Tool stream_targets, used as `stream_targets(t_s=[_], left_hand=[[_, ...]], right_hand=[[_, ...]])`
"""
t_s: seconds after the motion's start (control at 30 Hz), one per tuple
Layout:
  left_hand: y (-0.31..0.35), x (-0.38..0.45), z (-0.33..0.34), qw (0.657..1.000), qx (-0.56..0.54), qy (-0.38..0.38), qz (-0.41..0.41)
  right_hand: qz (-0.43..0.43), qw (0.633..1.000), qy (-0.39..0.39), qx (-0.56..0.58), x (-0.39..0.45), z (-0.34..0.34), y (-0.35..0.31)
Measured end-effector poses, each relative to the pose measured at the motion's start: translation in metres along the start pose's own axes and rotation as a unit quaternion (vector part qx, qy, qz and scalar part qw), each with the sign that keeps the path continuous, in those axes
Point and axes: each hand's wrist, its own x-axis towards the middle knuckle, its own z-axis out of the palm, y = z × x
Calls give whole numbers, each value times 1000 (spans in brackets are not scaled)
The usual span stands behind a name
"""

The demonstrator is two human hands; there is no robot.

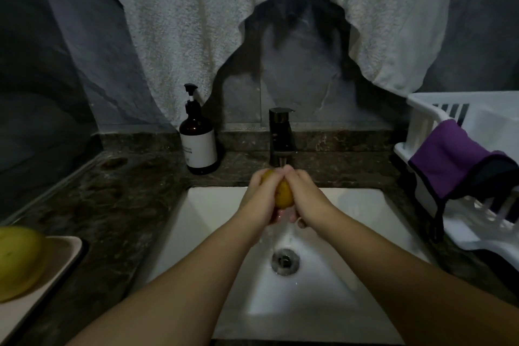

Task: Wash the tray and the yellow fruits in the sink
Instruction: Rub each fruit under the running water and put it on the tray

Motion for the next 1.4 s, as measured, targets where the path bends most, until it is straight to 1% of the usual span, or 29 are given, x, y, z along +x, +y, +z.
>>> stream_targets(t_s=[0.03,0.1,0.13,0.17,0.23,0.27,0.3,0.33,0.4,0.43,0.47,0.53,0.57,0.6,0.67,0.73,0.8,0.87,0.93,0.97,1.03,1.1,1.17,1.27,1.33,1.4], left_hand=[[0,-2,1,1000,-9,-7,-15],[1,-6,1,996,-23,-35,-77],[1,-5,0,995,-22,-35,-88],[0,-3,0,997,-24,-27,-72],[-2,0,1,1000,-29,-2,-7],[-1,-1,2,1000,-28,1,1],[1,-5,4,999,-39,-14,-19],[2,-9,5,996,-57,-35,-58],[4,-13,5,985,-89,-70,-126],[4,-12,4,983,-100,-72,-134],[4,-10,2,984,-105,-65,-125],[7,-10,3,987,-115,-51,-100],[8,-12,3,984,-134,-58,-97],[9,-14,4,980,-158,-70,-102],[10,-16,3,968,-200,-98,-115],[11,-12,0,965,-215,-96,-117],[10,-8,-1,967,-209,-87,-115],[10,-8,-1,969,-203,-77,-118],[10,-8,-1,968,-204,-80,-125],[10,-7,-2,967,-208,-78,-127],[11,-5,-5,969,-204,-67,-122],[13,-4,-8,974,-187,-56,-118],[14,-6,-8,974,-183,-61,-119],[13,-10,-3,972,-188,-78,-116],[11,-11,1,976,-176,-73,-102],[9,-11,5,981,-162,-66,-82]], right_hand=[[-12,1000,8,-4,0,1,0],[-76,995,30,-63,2,0,6],[-99,991,28,-83,3,0,9],[-99,992,21,-73,3,-1,8],[-42,999,8,1,3,-2,1],[-12,1000,1,22,1,-1,-3],[-5,1000,2,16,1,0,-3],[-28,999,9,-20,0,0,-1],[-106,988,7,-113,1,-4,9],[-129,985,-6,-118,1,-5,11],[-125,988,-18,-93,2,-6,11],[-63,997,-15,-34,2,-3,5],[-39,999,-12,-36,3,-1,2],[-35,997,-7,-66,2,1,1],[-78,990,-6,-118,3,-1,5],[-116,987,-38,-101,1,-6,7],[-130,981,-66,-129,1,-10,10],[-144,965,-53,-213,0,-8,10],[-163,953,-17,-253,1,-6,8],[-171,953,-8,-250,2,-8,8],[-162,967,-30,-194,1,-15,9],[-118,985,-82,-98,-1,-19,9],[-62,993,-100,-31,-3,-19,7],[11,998,-41,49,1,-16,3],[28,997,-11,66,4,-16,1],[25,998,-7,63,4,-14,1]])
